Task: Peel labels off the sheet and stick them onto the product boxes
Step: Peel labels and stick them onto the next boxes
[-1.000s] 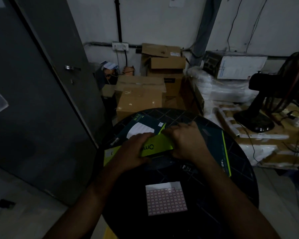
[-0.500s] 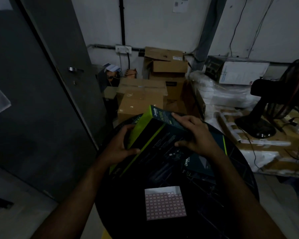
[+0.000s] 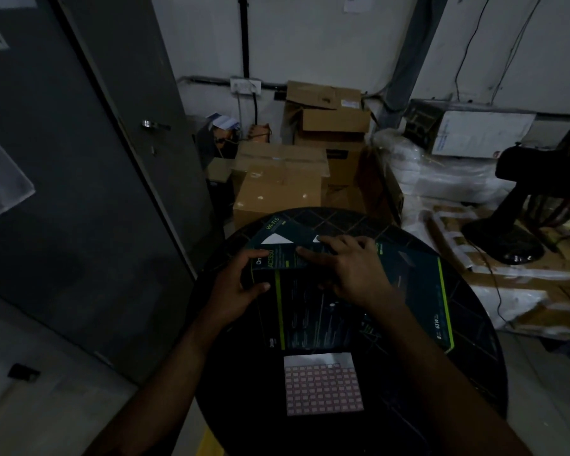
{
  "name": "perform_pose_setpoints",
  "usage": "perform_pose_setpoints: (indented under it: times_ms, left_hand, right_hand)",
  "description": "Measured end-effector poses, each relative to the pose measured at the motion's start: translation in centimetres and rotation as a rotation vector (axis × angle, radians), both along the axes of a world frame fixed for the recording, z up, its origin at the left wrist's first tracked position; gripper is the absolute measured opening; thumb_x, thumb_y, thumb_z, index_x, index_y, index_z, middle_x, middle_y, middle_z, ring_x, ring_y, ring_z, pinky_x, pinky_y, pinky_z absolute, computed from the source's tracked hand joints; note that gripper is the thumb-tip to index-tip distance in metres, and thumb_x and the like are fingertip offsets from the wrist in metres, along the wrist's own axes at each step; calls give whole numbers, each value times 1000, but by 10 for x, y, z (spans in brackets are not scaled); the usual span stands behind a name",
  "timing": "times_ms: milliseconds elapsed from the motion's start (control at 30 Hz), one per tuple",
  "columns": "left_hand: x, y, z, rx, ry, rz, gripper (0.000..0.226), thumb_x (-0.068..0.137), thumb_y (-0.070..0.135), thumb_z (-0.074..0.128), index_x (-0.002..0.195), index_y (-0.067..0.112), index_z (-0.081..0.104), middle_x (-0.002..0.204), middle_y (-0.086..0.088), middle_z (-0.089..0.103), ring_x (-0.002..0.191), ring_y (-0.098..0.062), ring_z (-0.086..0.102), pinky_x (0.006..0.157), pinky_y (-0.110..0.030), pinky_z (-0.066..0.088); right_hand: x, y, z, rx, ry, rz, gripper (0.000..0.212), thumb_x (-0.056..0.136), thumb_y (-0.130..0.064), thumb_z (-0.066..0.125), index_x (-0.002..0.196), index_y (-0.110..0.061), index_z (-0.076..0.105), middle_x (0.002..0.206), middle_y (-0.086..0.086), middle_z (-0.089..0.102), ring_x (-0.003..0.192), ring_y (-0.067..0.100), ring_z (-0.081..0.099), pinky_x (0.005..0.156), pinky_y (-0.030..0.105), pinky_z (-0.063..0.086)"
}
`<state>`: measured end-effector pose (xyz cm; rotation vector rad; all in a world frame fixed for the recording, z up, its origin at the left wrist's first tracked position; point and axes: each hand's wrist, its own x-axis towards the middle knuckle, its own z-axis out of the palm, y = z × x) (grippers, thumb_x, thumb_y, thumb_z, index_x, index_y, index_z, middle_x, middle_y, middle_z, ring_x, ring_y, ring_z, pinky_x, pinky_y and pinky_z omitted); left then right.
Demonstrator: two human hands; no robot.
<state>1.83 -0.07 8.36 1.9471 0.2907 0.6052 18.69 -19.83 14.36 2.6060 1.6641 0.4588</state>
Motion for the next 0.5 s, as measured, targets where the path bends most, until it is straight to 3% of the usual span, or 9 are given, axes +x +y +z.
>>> perform_pose_setpoints:
  times_ms: [167, 333, 433, 500]
  left_hand:
    - [13, -14, 5, 145, -43, -34, 43, 89, 28, 68, 129, 38, 54, 134, 20, 54, 127, 0, 49, 107, -36, 42]
    - [20, -28, 2, 348, -97, 173, 31, 91, 35, 65, 120, 26, 67, 140, 9, 45, 131, -4, 38, 109, -12, 28]
    - [27, -28, 8, 474, -136, 172, 19, 88, 30, 68, 103, 21, 74, 130, 3, 58, 125, -8, 41, 105, -22, 35]
    - [29, -25, 9, 456, -132, 141, 18, 87, 33, 65, 96, 20, 74, 122, 3, 64, 122, -11, 44, 103, -22, 36]
  right_hand:
    - [-10, 0, -13, 253, 109, 22, 47, 81, -47, 59, 128, -48, 61, 139, -8, 59, 122, 24, 56, 96, 46, 34]
    - [-31, 18, -29, 569, 264, 26, 21, 83, -40, 65, 100, -39, 78, 115, -16, 72, 111, 17, 62, 99, 55, 39]
    - [-35, 20, -34, 658, 294, 22, 20, 84, -41, 63, 93, -34, 80, 106, -15, 75, 106, 16, 65, 103, 57, 38]
    - [-34, 18, -36, 651, 293, 17, 18, 85, -42, 65, 92, -35, 79, 106, -17, 75, 106, 13, 65, 102, 56, 38]
